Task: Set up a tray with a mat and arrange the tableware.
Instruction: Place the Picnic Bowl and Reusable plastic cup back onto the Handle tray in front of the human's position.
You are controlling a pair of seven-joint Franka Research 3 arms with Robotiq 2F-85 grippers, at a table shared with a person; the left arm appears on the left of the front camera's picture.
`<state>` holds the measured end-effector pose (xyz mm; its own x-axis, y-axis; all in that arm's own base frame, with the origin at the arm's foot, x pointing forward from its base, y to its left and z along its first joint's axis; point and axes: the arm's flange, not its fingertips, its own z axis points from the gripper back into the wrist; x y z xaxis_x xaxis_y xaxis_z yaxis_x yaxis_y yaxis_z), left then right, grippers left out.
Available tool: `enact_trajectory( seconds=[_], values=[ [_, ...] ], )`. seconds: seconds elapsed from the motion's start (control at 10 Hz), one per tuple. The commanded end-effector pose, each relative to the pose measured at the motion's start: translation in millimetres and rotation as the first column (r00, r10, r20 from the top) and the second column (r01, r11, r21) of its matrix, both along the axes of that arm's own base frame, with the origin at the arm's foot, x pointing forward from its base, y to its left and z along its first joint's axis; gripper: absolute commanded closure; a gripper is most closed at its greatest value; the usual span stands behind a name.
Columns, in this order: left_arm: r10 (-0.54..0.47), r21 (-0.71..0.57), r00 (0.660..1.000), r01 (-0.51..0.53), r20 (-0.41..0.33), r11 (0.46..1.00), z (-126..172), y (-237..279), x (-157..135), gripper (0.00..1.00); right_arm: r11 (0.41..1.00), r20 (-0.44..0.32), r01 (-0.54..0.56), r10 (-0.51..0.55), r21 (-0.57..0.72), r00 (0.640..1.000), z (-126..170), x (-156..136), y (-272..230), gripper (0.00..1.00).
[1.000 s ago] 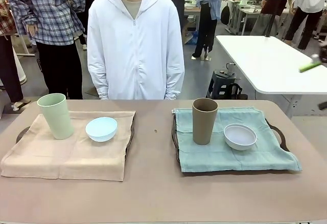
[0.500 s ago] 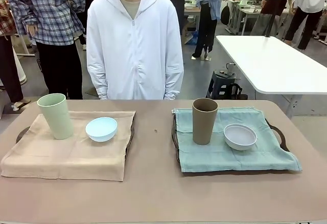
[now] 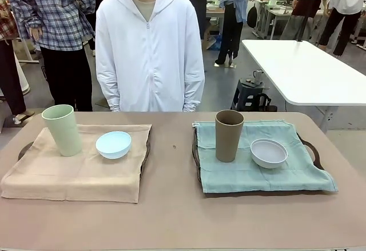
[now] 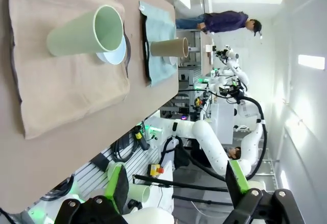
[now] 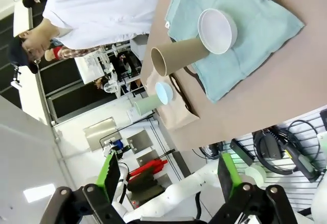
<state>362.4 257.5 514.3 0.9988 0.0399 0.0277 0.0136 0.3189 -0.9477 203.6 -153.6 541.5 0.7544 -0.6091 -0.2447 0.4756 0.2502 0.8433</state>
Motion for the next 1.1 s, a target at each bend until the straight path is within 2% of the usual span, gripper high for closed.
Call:
enact_trajectory(
  seconds=[0.0,0.5,0.6,0.7,1.0],
  values=[
    [0.013,-0.038,1.0,-0.012,0.025,0.999,-3,12,-3,0.0,0.999,0.032,0.001,-0.003,0.045,0.999,-12,-14,-8,0.0],
    [0.058,-0.058,0.997,-0.055,0.044,0.997,-11,33,-8,0.0,0.995,0.059,0.071,-0.075,0.069,0.995,-18,-45,-28,0.0],
    [0.057,-0.017,0.995,-0.056,0.078,0.998,-8,32,-8,0.0,0.996,0.025,0.079,-0.08,0.044,0.996,-18,-42,-24,0.0],
    [0.058,-0.034,0.998,-0.057,0.015,0.998,-14,28,-11,0.0,0.995,0.034,0.079,-0.081,0.061,0.996,-5,-39,-31,0.0],
    [0.058,-0.034,0.998,-0.057,0.015,0.998,-14,28,-11,0.0,0.995,0.034,0.079,-0.081,0.061,0.996,-5,-39,-31,0.0]
  ],
)
